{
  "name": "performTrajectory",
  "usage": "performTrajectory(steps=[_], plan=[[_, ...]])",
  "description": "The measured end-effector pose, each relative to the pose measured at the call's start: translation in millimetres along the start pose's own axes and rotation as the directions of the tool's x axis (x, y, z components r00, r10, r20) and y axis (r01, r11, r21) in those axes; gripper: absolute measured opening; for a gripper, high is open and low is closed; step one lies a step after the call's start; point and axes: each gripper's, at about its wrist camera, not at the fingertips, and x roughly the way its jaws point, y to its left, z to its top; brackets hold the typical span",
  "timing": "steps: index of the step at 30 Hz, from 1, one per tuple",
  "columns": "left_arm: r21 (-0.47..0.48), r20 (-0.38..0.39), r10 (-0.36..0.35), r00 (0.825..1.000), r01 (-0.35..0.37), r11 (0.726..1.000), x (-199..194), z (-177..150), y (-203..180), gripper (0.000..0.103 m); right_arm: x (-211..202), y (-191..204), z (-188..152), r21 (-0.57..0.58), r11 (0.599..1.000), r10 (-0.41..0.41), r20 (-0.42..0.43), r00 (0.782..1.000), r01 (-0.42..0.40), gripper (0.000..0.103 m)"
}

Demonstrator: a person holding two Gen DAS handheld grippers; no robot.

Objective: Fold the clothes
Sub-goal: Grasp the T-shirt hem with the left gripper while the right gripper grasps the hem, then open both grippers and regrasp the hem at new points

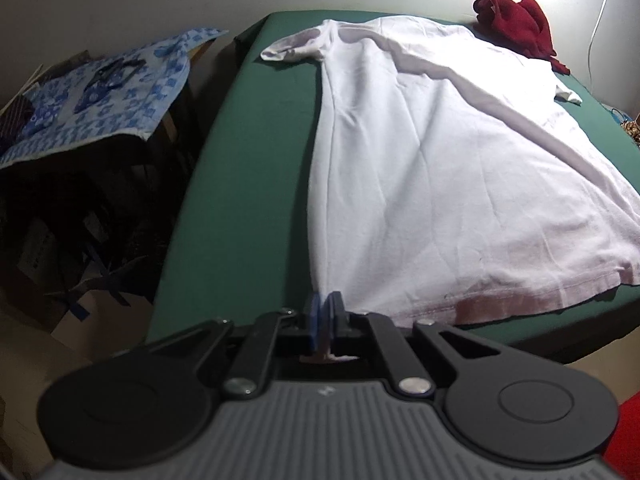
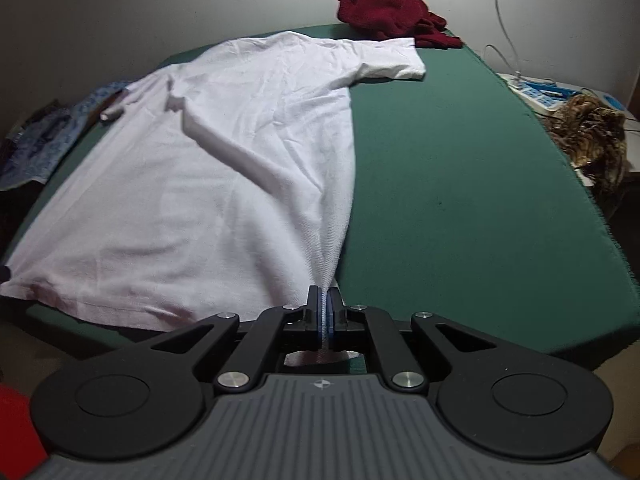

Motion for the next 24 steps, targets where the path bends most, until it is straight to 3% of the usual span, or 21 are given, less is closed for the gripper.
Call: performTrajectory(steps=[3, 5, 7, 9, 10, 11, 17, 20, 22, 24], plan=[[-0.054, 0.021, 0.003, 1.0, -0.002, 0.999, -5.6, 3.8, 14.9, 0.001, 1.5, -6.5, -0.2, 0.027, 0.999, -0.023, -0.01, 1.0, 0.023, 0.005], [-0.115, 0.045, -0.012, 0.999, 0.017, 0.993, -13.9, 10.9, 30.0, 0.001, -1.2, -6.5, 1.0, 0.044, 0.999, -0.011, -0.011, 1.0, 0.011, 0.018], [-0.138, 0.067, -0.003, 0.998, 0.012, 0.99, -21.0, 16.8, 39.1, 0.0, -5.0, -3.6, 1.7, 0.047, 0.999, 0.002, 0.004, 1.0, -0.002, 0.019], [-0.108, 0.058, 0.032, 0.998, -0.026, 0.994, -20.0, 16.8, 40.9, 0.0, -1.4, -0.3, -2.0, 0.043, 0.999, 0.022, -0.021, 1.0, -0.021, 0.027], [-0.083, 0.041, 0.051, 0.998, -0.048, 0.995, -16.4, 14.5, 40.3, 0.0, 0.9, 1.3, -4.1, 0.041, 0.999, 0.032, -0.035, 0.999, -0.03, 0.038], [-0.083, 0.012, 0.047, 0.999, -0.046, 0.995, -11.1, 10.8, 41.8, 0.0, 3.2, 2.9, -6.2, 0.038, 0.998, 0.042, -0.05, 0.998, -0.04, 0.041], [-0.151, -0.051, -0.019, 0.998, 0.011, 0.989, 8.1, -1.3, 43.5, 0.001, 5.2, 7.2, -14.6, 0.049, 0.999, 0.016, -0.002, 1.0, -0.016, 0.042], [-0.163, -0.047, -0.06, 0.997, 0.051, 0.985, 10.7, 3.0, 36.9, 0.018, 6.7, -2.7, -12.2, 0.135, 0.991, 0.02, 0.0, 1.0, -0.02, 0.042], [-0.172, -0.046, -0.081, 0.996, 0.072, 0.982, 12.0, 4.9, 33.0, 0.044, 8.7, -7.5, -10.8, 0.184, 0.982, 0.026, 0.009, 1.0, -0.027, 0.042], [-0.184, -0.043, -0.101, 0.994, 0.091, 0.979, 13.0, 6.2, 29.2, 0.053, 9.7, -4.1, -10.3, 0.165, 0.986, 0.017, 0.013, 1.0, -0.019, 0.043]])
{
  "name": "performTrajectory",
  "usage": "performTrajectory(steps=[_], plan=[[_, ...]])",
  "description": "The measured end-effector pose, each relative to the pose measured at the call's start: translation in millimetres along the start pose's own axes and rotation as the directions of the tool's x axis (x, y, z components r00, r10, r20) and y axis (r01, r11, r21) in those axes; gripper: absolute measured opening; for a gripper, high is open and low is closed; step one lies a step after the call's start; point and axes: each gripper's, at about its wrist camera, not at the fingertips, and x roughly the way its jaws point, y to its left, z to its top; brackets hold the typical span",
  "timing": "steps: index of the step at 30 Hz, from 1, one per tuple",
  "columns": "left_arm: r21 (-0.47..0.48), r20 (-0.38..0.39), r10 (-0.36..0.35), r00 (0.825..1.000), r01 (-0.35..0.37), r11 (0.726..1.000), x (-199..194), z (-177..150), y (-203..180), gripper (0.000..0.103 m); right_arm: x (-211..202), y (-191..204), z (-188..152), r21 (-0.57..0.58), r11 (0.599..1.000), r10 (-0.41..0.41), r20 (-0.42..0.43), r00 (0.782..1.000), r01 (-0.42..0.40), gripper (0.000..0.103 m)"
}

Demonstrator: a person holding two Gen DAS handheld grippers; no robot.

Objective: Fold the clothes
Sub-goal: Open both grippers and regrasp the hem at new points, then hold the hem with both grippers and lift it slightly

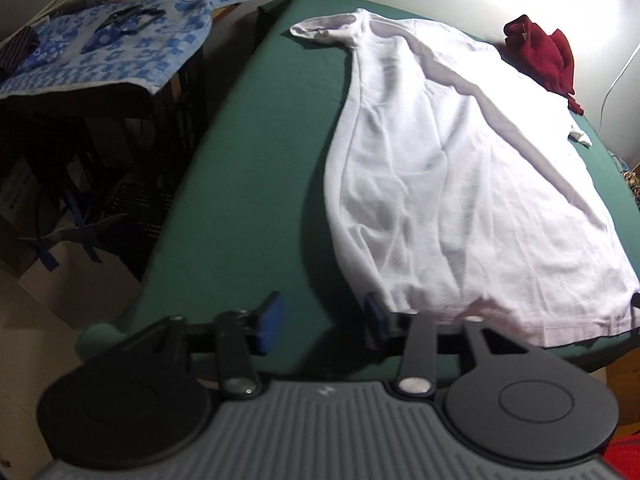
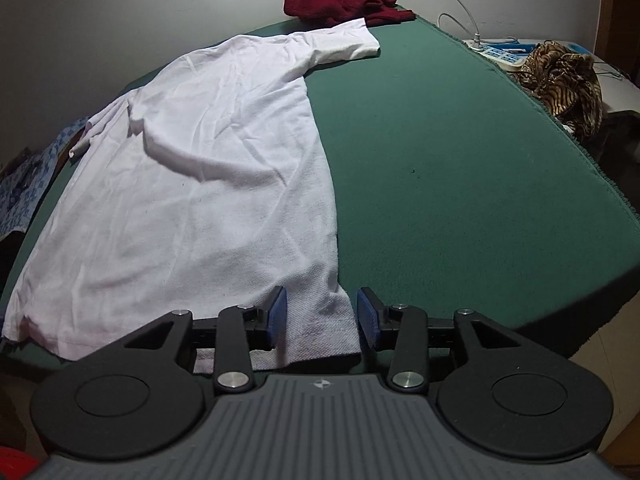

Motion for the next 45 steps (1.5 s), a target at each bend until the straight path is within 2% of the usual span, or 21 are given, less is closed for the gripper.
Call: performTrajectory(steps=[2, 4, 9, 11, 14, 16, 17, 19, 20, 23, 24, 27, 29, 31, 34, 35, 37, 38, 40, 44, 45], plan=[[-0.006, -0.003, -0.018, 1.0, 0.018, 1.0, -1.3, 0.6, -3.3, 0.057, 1.0, 4.4, -0.4, -0.028, 1.0, -0.01, 0.005, 1.0, 0.01, 0.043], [-0.009, 0.002, -0.04, 0.999, 0.04, 0.999, -7.4, 0.5, -2.8, 0.07, 0.0, 5.7, -1.6, -0.043, 0.999, -0.006, 0.006, 1.0, 0.007, 0.043], [-0.013, 0.033, -0.072, 0.997, 0.073, 0.997, -20.9, 0.1, -1.4, 0.082, -2.0, 4.2, -5.1, -0.071, 0.997, 0.005, 0.001, 1.0, -0.005, 0.043], [-0.011, 0.032, -0.051, 0.998, 0.051, 0.999, -14.2, 0.4, -5.2, 0.084, -1.5, 5.7, -6.1, -0.091, 0.996, 0.004, 0.006, 1.0, -0.003, 0.043], [0.016, -0.018, -0.032, 0.999, 0.032, 0.999, 5.3, -1.8, -14.0, 0.065, -0.4, 8.0, -6.5, -0.132, 0.991, -0.011, 0.014, 1.0, 0.013, 0.031], [0.05, 0.014, -0.012, 1.0, 0.011, 0.999, 6.5, -6.0, -22.4, 0.058, -0.3, 8.8, -6.8, -0.152, 0.988, -0.014, 0.017, 1.0, 0.017, 0.026], [0.065, 0.024, 0.012, 1.0, -0.014, 0.998, 7.4, -7.6, -26.6, 0.05, -0.7, 8.6, -7.1, -0.155, 0.988, -0.009, 0.017, 1.0, 0.012, 0.016], [0.083, 0.036, 0.056, 0.998, -0.059, 0.995, 7.7, -8.2, -31.8, 0.011, -2.3, 6.1, -4.5, -0.128, 0.992, 0.015, 0.013, 1.0, -0.013, 0.007], [0.085, 0.046, 0.07, 0.996, -0.074, 0.994, 6.1, -7.1, -33.8, 0.003, -3.2, 4.7, -3.0, -0.113, 0.993, 0.028, 0.011, 1.0, -0.027, 0.005], [0.04, 0.112, 0.04, 0.993, -0.045, 0.998, -16.3, 8.5, -35.7, 0.004, -13.3, -3.1, 8.6, -0.024, 0.996, 0.09, 0.032, 0.995, -0.089, 0.004], [0.041, 0.161, 0.025, 0.987, -0.033, 0.999, -31.5, 15.6, -38.6, 0.004, -21.7, -6.7, 15.7, 0.012, 0.992, 0.125, 0.056, 0.991, -0.125, 0.004], [0.048, 0.284, -0.028, 0.958, 0.014, 0.999, -76.1, 33.7, -42.3, 0.004, -52.9, -13.8, 39.2, 0.069, 0.97, 0.22, 0.147, 0.964, -0.232, 0.004], [0.06, 0.342, -0.029, 0.939, 0.009, 0.998, -96.7, 42.1, -45.1, 0.004, -67.0, -13.7, 51.4, 0.057, 0.967, 0.236, 0.174, 0.956, -0.249, 0.004], [0.06, 0.336, -0.03, 0.941, 0.01, 0.998, -100.1, 43.8, -45.7, 0.004, -76.1, -13.1, 60.4, 0.04, 0.969, 0.235, 0.178, 0.955, -0.246, 0.004], [0.037, 0.328, -0.021, 0.945, 0.01, 0.999, -105.4, 38.0, -43.2, 0.004, -89.4, -26.4, 62.0, 0.115, 0.913, 0.358, 0.228, 0.905, -0.39, 0.004], [0.04, 0.329, -0.016, 0.944, 0.003, 0.999, -106.2, 34.4, -43.7, 0.004, -91.7, -27.8, 62.4, 0.128, 0.907, 0.365, 0.232, 0.901, -0.401, 0.004], [0.054, 0.289, 0.002, 0.957, -0.018, 0.998, -95.4, 27.3, -44.3, 0.004, -87.9, -20.6, 60.3, 0.068, 0.948, 0.294, 0.184, 0.938, -0.31, 0.004], [0.063, 0.264, 0.011, 0.965, -0.029, 0.998, -88.5, 23.1, -44.6, 0.004, -84.5, -21.0, 57.4, 0.067, 0.944, 0.309, 0.167, 0.936, -0.324, 0.004], [0.089, 0.236, 0.046, 0.971, -0.069, 0.994, -76.6, 12.1, -45.5, 0.004, -80.5, -27.6, 51.3, 0.129, 0.911, 0.371, 0.163, 0.914, -0.393, 0.004], [0.035, 0.143, 0.058, 0.988, -0.063, 0.997, -58.6, -4.0, -30.5, 0.004, -63.5, -25.9, 33.4, 0.11, 0.946, 0.302, 0.046, 0.952, -0.305, 0.004], [0.057, 0.137, 0.091, 0.986, -0.1, 0.993, -54.5, -8.8, -30.7, 0.002, -60.3, -28.3, 28.6, 0.133, 0.945, 0.299, 0.03, 0.954, -0.3, 0.004]])
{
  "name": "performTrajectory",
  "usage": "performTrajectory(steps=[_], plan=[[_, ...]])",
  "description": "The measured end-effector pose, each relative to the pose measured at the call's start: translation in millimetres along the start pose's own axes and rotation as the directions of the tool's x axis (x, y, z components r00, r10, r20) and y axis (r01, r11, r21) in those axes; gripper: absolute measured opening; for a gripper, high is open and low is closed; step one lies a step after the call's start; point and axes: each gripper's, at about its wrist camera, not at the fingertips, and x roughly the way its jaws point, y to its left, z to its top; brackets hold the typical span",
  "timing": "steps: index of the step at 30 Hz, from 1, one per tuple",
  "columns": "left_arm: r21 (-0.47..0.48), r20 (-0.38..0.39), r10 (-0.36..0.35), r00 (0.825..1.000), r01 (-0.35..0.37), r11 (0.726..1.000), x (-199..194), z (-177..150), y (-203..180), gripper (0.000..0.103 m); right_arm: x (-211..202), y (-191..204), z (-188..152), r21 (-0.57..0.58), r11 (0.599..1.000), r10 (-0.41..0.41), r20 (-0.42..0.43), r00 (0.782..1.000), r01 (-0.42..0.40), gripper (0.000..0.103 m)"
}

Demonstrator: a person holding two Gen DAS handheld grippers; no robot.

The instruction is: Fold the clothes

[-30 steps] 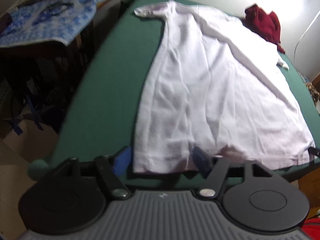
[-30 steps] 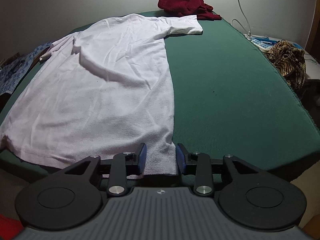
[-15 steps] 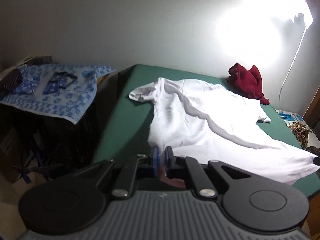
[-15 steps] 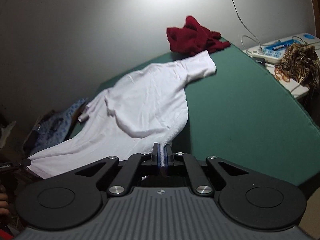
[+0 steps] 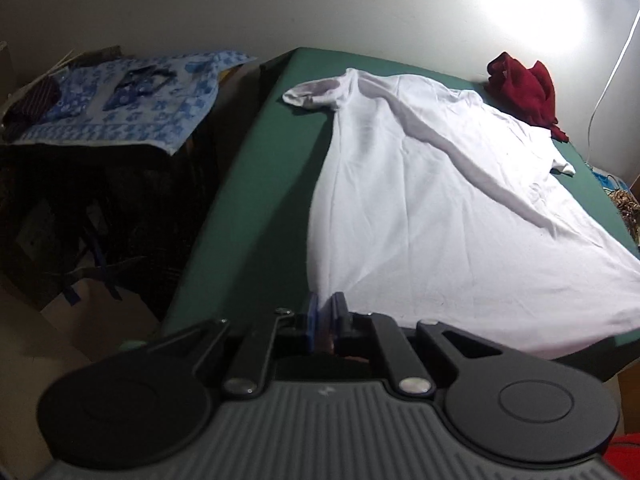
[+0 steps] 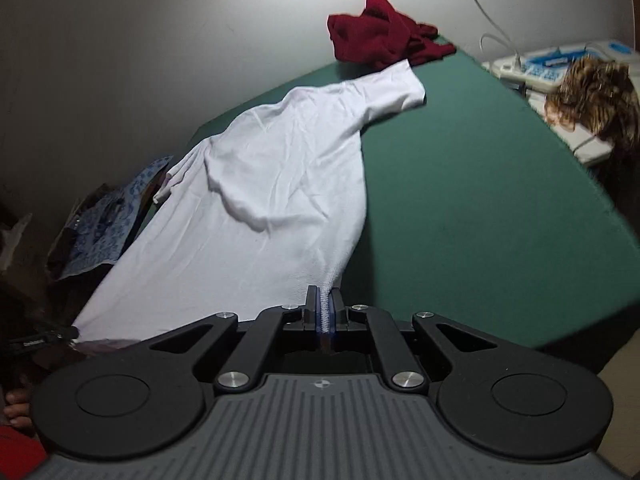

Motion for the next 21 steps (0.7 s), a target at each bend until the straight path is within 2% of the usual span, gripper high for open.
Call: performTrajectory(steps=[1, 2, 3, 6, 7, 8, 10, 12, 14, 15, 16, 18, 20, 21], plan=[[0.024, -0.013, 0.026, 1.0, -0.026, 0.999, 4.2, -5.3, -0.6, 0.002, 1.6, -4.5, -4.2, 0.031, 1.0, 0.0, -0.012, 1.0, 0.001, 0.004], [0.041, -0.045, 0.033, 0.998, -0.031, 0.999, 10.7, -10.7, -0.2, 0.002, 8.4, -2.7, -7.8, -0.011, 0.998, -0.06, -0.035, 0.998, 0.06, 0.004], [0.058, -0.071, 0.042, 0.997, -0.037, 0.998, 16.6, -16.0, -0.1, 0.002, 14.7, -2.2, -11.0, -0.036, 0.996, -0.086, -0.046, 0.995, 0.084, 0.004], [0.117, -0.086, 0.085, 0.993, -0.074, 0.99, 24.4, -28.4, -4.6, 0.002, 31.9, -3.4, -20.3, -0.083, 0.988, -0.134, -0.076, 0.988, 0.128, 0.004], [0.137, -0.082, 0.089, 0.993, -0.077, 0.988, 23.1, -30.4, -7.1, 0.003, 37.4, -3.5, -23.0, -0.105, 0.982, -0.166, -0.093, 0.982, 0.157, 0.008], [0.158, -0.076, 0.095, 0.993, -0.082, 0.984, 21.8, -32.3, -9.4, 0.003, 43.0, -3.6, -25.7, -0.128, 0.974, -0.199, -0.109, 0.974, 0.185, 0.018], [0.186, -0.078, 0.127, 0.989, -0.111, 0.976, 20.0, -34.2, -6.4, 0.006, 43.1, -2.7, -33.8, -0.232, 0.94, -0.281, -0.108, 0.954, 0.251, 0.027], [0.198, -0.091, 0.162, 0.983, -0.141, 0.97, 19.4, -35.2, 0.5, 0.006, 39.0, 3.9, -39.2, -0.356, 0.881, -0.359, -0.08, 0.93, 0.31, 0.028], [0.21, -0.104, 0.196, 0.975, -0.171, 0.963, 18.7, -36.2, 7.4, 0.004, 31.5, 12.9, -41.9, -0.466, 0.814, -0.403, -0.019, 0.915, 0.348, 0.028], [0.217, -0.101, 0.202, 0.974, -0.176, 0.96, 17.5, -35.3, 7.9, 0.004, 26.6, 17.5, -41.2, -0.493, 0.799, -0.39, 0.01, 0.921, 0.344, 0.028], [0.228, -0.072, 0.171, 0.983, -0.151, 0.962, 14.0, -30.4, -0.2, 0.004, 21.8, 22.0, -39.1, -0.499, 0.806, -0.354, 0.023, 0.935, 0.317, 0.028], [0.251, -0.014, 0.108, 0.994, -0.101, 0.963, 6.8, -20.6, -16.4, 0.005, 18.0, 33.7, -32.7, -0.476, 0.857, -0.223, 0.003, 0.975, 0.197, 0.028], [0.275, 0.036, 0.042, 0.998, -0.051, 0.96, 2.3, -11.4, -33.1, 0.012, 26.6, 46.1, -32.0, -0.476, 0.872, -0.141, -0.025, 0.99, 0.112, 0.03], [0.285, 0.033, 0.016, 0.999, -0.025, 0.958, 10.2, -9.9, -42.7, 0.024, 33.5, 52.1, -33.1, -0.487, 0.869, -0.118, -0.035, 0.992, 0.086, 0.03]])
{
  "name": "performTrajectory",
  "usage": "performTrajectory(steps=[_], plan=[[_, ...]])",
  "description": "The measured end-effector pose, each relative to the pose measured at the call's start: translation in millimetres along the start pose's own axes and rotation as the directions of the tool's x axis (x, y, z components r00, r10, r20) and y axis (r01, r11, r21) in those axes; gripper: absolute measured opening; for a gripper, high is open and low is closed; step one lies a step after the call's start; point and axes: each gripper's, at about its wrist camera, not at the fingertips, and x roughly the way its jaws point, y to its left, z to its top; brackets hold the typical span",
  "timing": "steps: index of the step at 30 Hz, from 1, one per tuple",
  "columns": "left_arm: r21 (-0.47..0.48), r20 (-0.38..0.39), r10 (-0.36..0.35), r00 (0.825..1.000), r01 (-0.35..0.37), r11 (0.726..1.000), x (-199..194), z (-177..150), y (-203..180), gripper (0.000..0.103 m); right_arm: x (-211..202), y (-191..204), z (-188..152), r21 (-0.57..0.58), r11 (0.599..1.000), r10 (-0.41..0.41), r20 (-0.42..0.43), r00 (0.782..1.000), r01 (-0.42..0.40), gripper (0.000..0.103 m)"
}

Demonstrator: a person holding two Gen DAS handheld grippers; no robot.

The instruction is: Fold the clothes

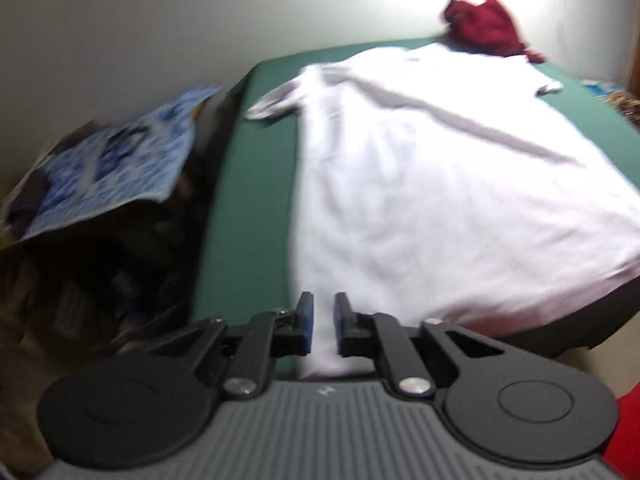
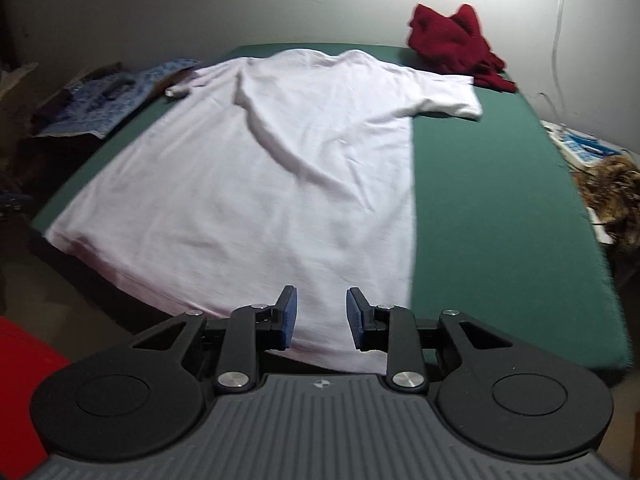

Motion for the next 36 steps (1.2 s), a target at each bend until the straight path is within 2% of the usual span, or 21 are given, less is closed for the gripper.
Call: performTrajectory(steps=[3, 6, 12, 14, 15, 16, 17, 18, 19, 20, 21, 24, 27, 29, 31, 33, 34, 35, 36], plan=[[0.029, -0.043, -0.036, 0.998, 0.037, 0.999, 31.5, 3.7, -23.2, 0.025, 23.7, 17.7, 2.2, -0.019, 0.999, 0.027, -0.019, 0.999, -0.027, 0.03], [0.008, -0.124, -0.049, 0.991, 0.051, 0.999, 47.8, -8.0, -20.0, 0.025, 33.8, 24.4, -0.9, 0.017, 1.0, 0.025, -0.049, 0.998, -0.025, 0.03], [0.04, -0.144, -0.014, 0.99, 0.02, 0.999, 33.3, -22.9, -9.9, 0.027, 34.9, 15.0, -6.9, 0.13, 0.991, 0.021, -0.109, 0.994, -0.007, 0.036], [0.071, -0.162, 0.014, 0.987, -0.003, 0.997, 31.9, -18.9, -10.1, 0.025, 32.3, 14.4, -1.4, 0.151, 0.988, 0.033, -0.079, 0.996, -0.021, 0.036], [0.062, -0.155, 0.011, 0.988, -0.002, 0.998, 28.0, -13.5, -7.1, 0.011, 30.3, 14.7, 3.3, 0.156, 0.987, 0.045, -0.054, 0.998, -0.036, 0.036], [0.042, -0.112, -0.005, 0.994, 0.009, 0.999, 19.9, -5.6, -2.7, 0.012, 31.2, 16.7, 10.8, 0.149, 0.988, 0.054, -0.028, 0.998, -0.049, 0.036], [0.026, -0.051, -0.018, 0.999, 0.02, 0.999, 11.9, 5.5, -0.6, 0.014, 36.2, 19.3, 19.5, 0.134, 0.99, 0.053, -0.008, 0.999, -0.052, 0.036], [0.012, 0.006, -0.03, 1.0, 0.03, 0.999, 5.7, 16.6, 0.6, 0.022, 42.1, 22.0, 28.3, 0.117, 0.992, 0.05, 0.01, 0.999, -0.051, 0.036], [0.004, 0.048, -0.039, 0.998, 0.039, 0.999, 6.0, 28.9, -1.0, 0.035, 51.6, 27.8, 38.8, 0.099, 0.994, 0.046, 0.023, 0.999, -0.048, 0.034], [-0.003, 0.081, -0.056, 0.995, 0.056, 0.998, 11.4, 41.9, -4.4, 0.039, 62.2, 34.4, 48.9, 0.083, 0.995, 0.048, 0.036, 0.998, -0.051, 0.033], [-0.001, 0.094, -0.07, 0.993, 0.071, 0.997, 20.9, 52.0, -8.5, 0.036, 75.3, 40.1, 60.4, 0.067, 0.996, 0.063, 0.051, 0.997, -0.067, 0.033], [0.028, 0.065, -0.054, 0.996, 0.052, 0.998, 62.1, 68.7, -22.0, 0.033, 118.5, 52.9, 93.1, 0.076, 0.995, 0.065, 0.021, 0.998, -0.067, 0.032], [-0.008, -0.016, -0.014, 1.0, 0.014, 1.0, 102.3, 67.9, -18.1, 0.016, 145.9, 55.7, 108.6, 0.148, 0.987, 0.056, -0.003, 0.998, -0.055, 0.032], [-0.026, -0.043, -0.008, 0.999, 0.007, 1.0, 113.6, 58.4, -10.3, 0.015, 154.9, 59.5, 111.2, 0.177, 0.984, 0.034, -0.009, 0.999, -0.032, 0.032], [0.003, -0.032, 0.011, 0.999, -0.011, 1.0, 112.6, 48.7, -7.2, 0.018, 160.2, 65.4, 109.8, 0.192, 0.98, 0.05, -0.006, 0.999, -0.048, 0.034], [0.049, -0.008, 0.038, 0.999, -0.037, 0.998, 107.3, 39.1, -6.3, 0.021, 163.6, 75.3, 107.6, 0.185, 0.98, 0.068, 0.008, 0.998, -0.069, 0.044], [0.072, 0.005, 0.05, 0.999, -0.051, 0.996, 104.8, 34.5, -6.1, 0.021, 165.7, 84.3, 107.1, 0.142, 0.988, 0.055, 0.016, 0.998, -0.057, 0.049], [0.093, 0.017, 0.061, 0.998, -0.062, 0.994, 102.7, 31.3, -6.9, 0.021, 168.0, 94.5, 106.9, 0.087, 0.995, 0.035, 0.025, 0.999, -0.037, 0.047], [0.113, 0.022, 0.066, 0.998, -0.068, 0.991, 101.2, 29.3, -8.0, 0.021, 170.3, 105.3, 106.5, 0.017, 1.0, -0.002, 0.03, 1.0, 0.001, 0.039]])
